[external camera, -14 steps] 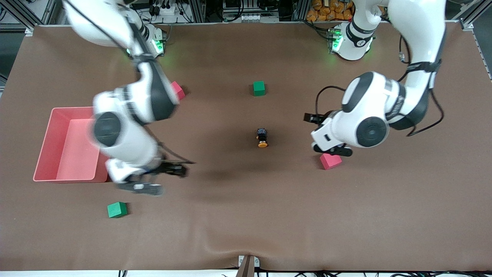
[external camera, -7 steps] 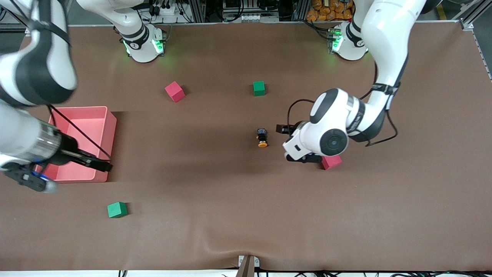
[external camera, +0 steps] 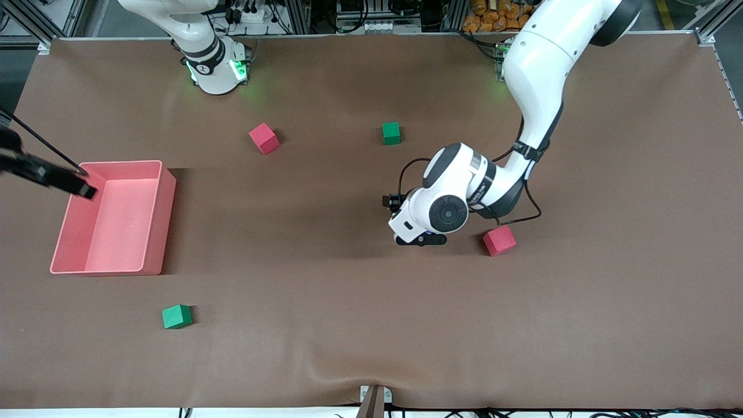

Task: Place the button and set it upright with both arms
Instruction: 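Grasp the button with the left gripper and lift it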

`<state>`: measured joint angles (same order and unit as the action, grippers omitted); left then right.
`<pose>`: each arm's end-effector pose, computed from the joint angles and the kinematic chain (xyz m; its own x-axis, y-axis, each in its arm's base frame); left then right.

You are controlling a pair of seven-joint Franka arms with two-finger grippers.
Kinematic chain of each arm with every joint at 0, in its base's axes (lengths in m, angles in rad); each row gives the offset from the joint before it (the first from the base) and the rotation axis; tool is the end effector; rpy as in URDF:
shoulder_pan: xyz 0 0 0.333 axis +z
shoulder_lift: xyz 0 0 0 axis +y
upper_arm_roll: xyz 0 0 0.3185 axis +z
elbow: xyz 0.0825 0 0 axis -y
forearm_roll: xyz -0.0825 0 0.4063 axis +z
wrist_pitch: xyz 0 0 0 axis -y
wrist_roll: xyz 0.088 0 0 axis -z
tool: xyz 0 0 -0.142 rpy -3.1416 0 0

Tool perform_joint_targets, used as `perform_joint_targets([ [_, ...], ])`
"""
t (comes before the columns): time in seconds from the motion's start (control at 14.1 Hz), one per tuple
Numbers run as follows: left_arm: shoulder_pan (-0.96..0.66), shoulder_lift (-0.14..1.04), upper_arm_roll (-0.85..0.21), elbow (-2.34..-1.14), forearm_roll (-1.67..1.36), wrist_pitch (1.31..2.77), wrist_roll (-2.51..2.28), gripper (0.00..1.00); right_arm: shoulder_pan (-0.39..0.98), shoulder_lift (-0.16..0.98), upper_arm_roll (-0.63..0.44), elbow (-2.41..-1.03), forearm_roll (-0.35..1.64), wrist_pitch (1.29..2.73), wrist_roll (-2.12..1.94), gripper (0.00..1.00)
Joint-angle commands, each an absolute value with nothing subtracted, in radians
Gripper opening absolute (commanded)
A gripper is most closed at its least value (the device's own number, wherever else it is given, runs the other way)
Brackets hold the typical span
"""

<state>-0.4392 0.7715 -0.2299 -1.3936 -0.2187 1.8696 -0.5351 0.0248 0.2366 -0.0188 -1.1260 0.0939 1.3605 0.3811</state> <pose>0.5581 -0.4416 0.2003 0.9068 -0.0291 -0.4206 0.0328 -0.9897 0.1391 0.6228 0.0202 0.6464 0.9376 -0.3462 -0.0336 -0.3478 -0.9341 -0.0806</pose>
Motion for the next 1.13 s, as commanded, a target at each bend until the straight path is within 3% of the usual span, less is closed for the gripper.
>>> perform_joint_targets([
  [0.0,-0.462,0.808,-0.224,-1.359,-0.232,1.89,-0.548,1.0,0.002,0.08,0.005,-1.337,0.068,1.409,0.325,1.0],
  [0.14,-0.468,0.834,-0.222,-1.348,-0.233,1.896,-0.545,0.98,0.003,-0.056,0.005,-1.53,0.054,1.512,0.29,1.0],
  [0.28,-0.471,0.848,-0.222,-1.348,-0.233,1.914,-0.546,0.98,0.005,-0.124,0.006,-1.658,0.049,1.587,0.262,1.0],
  [0.57,-0.483,0.864,-0.222,-1.348,-0.233,1.945,-0.546,0.93,0.008,-0.124,0.072,-1.641,-0.055,1.588,0.253,1.0],
  [1.06,-0.503,0.89,-0.216,-1.351,-0.229,1.953,-0.54,0.83,-0.018,-0.068,0.061,-1.551,-0.045,1.577,0.17,1.0],
])
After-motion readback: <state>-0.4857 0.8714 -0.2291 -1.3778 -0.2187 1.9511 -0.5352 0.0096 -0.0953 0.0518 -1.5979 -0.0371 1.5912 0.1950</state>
